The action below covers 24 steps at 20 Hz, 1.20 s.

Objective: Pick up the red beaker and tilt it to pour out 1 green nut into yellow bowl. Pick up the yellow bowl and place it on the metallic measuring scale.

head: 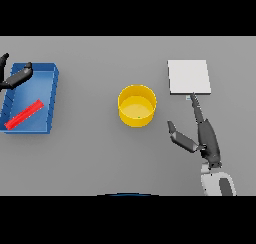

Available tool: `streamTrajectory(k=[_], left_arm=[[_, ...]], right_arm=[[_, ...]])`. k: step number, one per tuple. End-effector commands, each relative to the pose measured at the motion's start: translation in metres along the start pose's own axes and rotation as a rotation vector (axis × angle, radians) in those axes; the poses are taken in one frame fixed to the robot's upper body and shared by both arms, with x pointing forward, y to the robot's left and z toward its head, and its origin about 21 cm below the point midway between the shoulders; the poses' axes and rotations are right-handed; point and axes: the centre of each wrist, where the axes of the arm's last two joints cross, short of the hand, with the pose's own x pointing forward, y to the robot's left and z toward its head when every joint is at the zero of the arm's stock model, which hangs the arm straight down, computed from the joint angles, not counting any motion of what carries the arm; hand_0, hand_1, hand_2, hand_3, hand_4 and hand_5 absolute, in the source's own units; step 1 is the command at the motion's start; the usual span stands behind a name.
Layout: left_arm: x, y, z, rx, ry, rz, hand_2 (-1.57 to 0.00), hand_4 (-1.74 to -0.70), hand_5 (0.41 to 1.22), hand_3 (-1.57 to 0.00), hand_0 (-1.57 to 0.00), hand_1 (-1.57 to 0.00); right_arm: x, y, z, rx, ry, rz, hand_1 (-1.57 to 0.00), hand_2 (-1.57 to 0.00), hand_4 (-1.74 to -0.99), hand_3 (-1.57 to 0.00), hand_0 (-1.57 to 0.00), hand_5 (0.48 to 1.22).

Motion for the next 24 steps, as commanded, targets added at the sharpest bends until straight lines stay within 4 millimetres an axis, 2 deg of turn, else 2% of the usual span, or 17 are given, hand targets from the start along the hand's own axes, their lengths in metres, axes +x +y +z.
streamTrajectory(k=[1,3,7,11,15,18,24], left_arm=[[0.0,-0.002,-0.001,0.0,-0.006,0.007,-0.04,-0.79,0.671,-0.04,-0.05,-0.04],[0.001,-0.001,-0.002,0.011,-0.02,0.013,-0.03,-0.78,0.679,-0.02,-0.03,-0.03],[0.0,-0.004,-0.002,-0.001,-0.011,0.022,-0.01,-0.79,0.704,-0.01,-0.01,-0.01],[0.001,-0.006,-0.003,-0.005,-0.024,0.014,0.0,-0.79,0.709,0.0,0.0,0.0],[0.0,-0.007,-0.003,-0.008,-0.017,0.014,0.0,-0.79,0.716,0.0,0.0,0.0],[0.004,-0.008,-0.002,-0.017,-0.029,0.015,0.0,-0.8,0.722,0.0,0.0,0.0],[0.003,-0.008,-0.002,-0.011,-0.026,0.0,0.0,-0.8,0.717,0.0,0.0,0.0]], right_arm=[[0.0,0.001,-0.001,0.009,0.007,0.016,0.0,0.0,-1.198,0.0,0.0,0.662],[0.004,0.001,-0.008,0.075,-0.041,0.027,0.0,0.0,-1.162,0.0,0.0,0.694],[0.019,-0.006,-0.032,0.236,-0.114,0.168,0.0,0.0,-1.234,0.0,0.0,0.707],[0.034,-0.014,-0.056,0.367,-0.13,0.439,0.0,0.0,-1.282,0.0,0.0,0.677],[0.049,-0.003,-0.081,0.524,-0.233,0.673,0.0,0.0,-1.276,0.0,0.0,0.666],[0.06,0.003,-0.094,0.613,-0.284,0.748,0.0,0.0,-1.271,0.0,0.0,0.658],[0.062,0.015,-0.119,0.777,-0.295,0.853,0.0,0.0,-1.269,0.0,0.0,0.683]])
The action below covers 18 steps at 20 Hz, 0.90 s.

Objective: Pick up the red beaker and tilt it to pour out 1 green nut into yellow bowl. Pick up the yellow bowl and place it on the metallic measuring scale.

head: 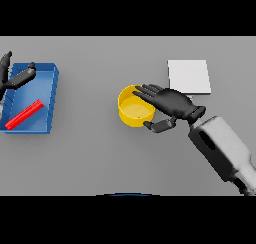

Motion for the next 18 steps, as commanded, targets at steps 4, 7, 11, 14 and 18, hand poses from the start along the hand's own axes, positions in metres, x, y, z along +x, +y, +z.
streamTrajectory(k=[4,7,11,14,18], left_arm=[[-0.004,-0.001,0.001,0.001,0.009,0.009,0.0,-0.79,0.723,0.0,0.0,0.0],[-0.002,-0.001,-0.001,-0.001,-0.004,0.003,0.0,-0.79,0.732,0.0,0.0,0.0],[0.002,0.002,0.001,-0.005,-0.005,0.006,0.0,-0.8,0.735,0.0,0.0,0.0],[0.001,0.004,0.0,-0.001,-0.007,0.003,0.0,-0.8,0.738,0.0,0.0,0.0],[0.0,0.004,-0.002,0.008,0.004,-0.005,0.0,-0.79,0.731,0.0,0.0,0.0]], right_arm=[[0.005,0.002,-0.019,0.083,-0.044,0.021,0.0,0.0,-1.246,0.0,0.0,0.686],[0.006,0.006,-0.028,0.129,-0.054,0.024,0.0,0.0,-1.25,0.0,0.0,0.681],[0.002,0.016,-0.034,0.208,-0.029,0.055,0.0,0.0,-1.288,0.0,0.0,0.671],[0.001,0.012,-0.038,0.241,-0.025,0.072,0.0,0.0,-1.303,0.0,0.0,0.674],[0.007,0.013,-0.05,0.286,-0.019,0.105,0.0,0.0,-1.304,0.0,0.0,0.713]])
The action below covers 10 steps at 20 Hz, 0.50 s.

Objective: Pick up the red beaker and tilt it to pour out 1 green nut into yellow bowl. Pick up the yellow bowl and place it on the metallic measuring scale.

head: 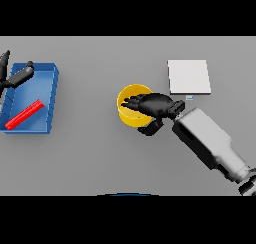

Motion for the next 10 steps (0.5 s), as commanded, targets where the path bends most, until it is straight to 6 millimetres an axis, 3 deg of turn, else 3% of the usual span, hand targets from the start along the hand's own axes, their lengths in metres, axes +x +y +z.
streamTrajectory(k=[1,4,6,7,10], left_arm=[[-0.0004,-0.0018,-0.0001,-0.011,-0.01,0.001,0.0,-0.79,0.729,0.0,0.0,0.0],[0.0022,0.0013,0.0011,-0.01,-0.022,0.002,0.0,-0.79,0.723,0.0,0.0,0.0],[0.0006,0.0009,0.001,-0.009,-0.021,0.008,0.0,-0.79,0.723,0.0,0.0,0.0],[0.0007,0.0019,0.002,-0.002,-0.019,0.009,0.0,-0.8,0.725,0.0,0.0,0.0],[-0.0004,0.0017,0.0029,-0.002,-0.011,0.011,0.0,-0.8,0.728,0.0,0.0,0.0]], right_arm=[[0.0009,0.0017,0.002,0.005,-0.01,0.003,0.0,0.0,-1.308,-0.01,0.0,0.729],[0.0057,0.0005,-0.0005,0.028,0.023,0.024,-0.11,-0.13,-1.362,-0.16,-0.09,0.82],[0.0073,0.0,-0.0029,0.036,0.01,0.041,-0.44,-0.39,-1.425,-0.36,-0.51,0.964],[0.0065,0.0018,-0.0039,0.044,0.011,0.034,-0.66,-0.62,-1.488,-0.47,-0.72,1.016],[0.0004,0.0,0.0003,0.096,-0.018,0.019,-1.11,-1.09,-1.604,-0.87,-1.14,1.116]])
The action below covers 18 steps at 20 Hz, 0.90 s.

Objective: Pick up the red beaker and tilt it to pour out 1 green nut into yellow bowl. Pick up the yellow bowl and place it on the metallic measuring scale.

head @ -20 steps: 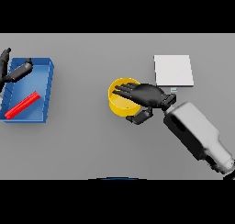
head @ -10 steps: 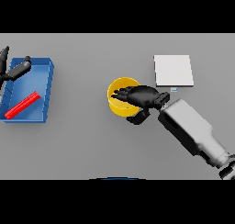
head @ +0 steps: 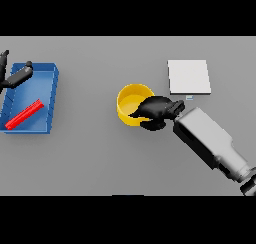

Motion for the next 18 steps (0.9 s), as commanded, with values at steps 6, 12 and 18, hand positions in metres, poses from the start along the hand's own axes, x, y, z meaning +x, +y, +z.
streamTrajectory(k=[6,12,18], left_arm=[[0.0,0.002,0.001,0.007,-0.006,0.007,0.0,-0.8,0.726,0.0,0.0,0.0],[0.0,0.002,0.005,0.009,-0.017,-0.005,0.0,-0.8,0.723,0.0,0.0,0.0],[0.003,0.003,0.002,0.001,-0.01,-0.007,0.0,-0.8,0.722,0.0,0.0,0.0]], right_arm=[[0.005,-0.002,0.002,-0.008,0.025,-0.01,-1.45,-1.39,-1.703,-1.17,-1.46,1.193],[0.002,-0.022,0.027,-0.036,0.022,-0.006,-1.54,-1.47,-1.731,-1.27,-1.54,1.214],[0.008,-0.062,0.06,-0.097,0.102,0.044,-1.56,-1.54,-1.724,-1.31,-1.56,1.219]])
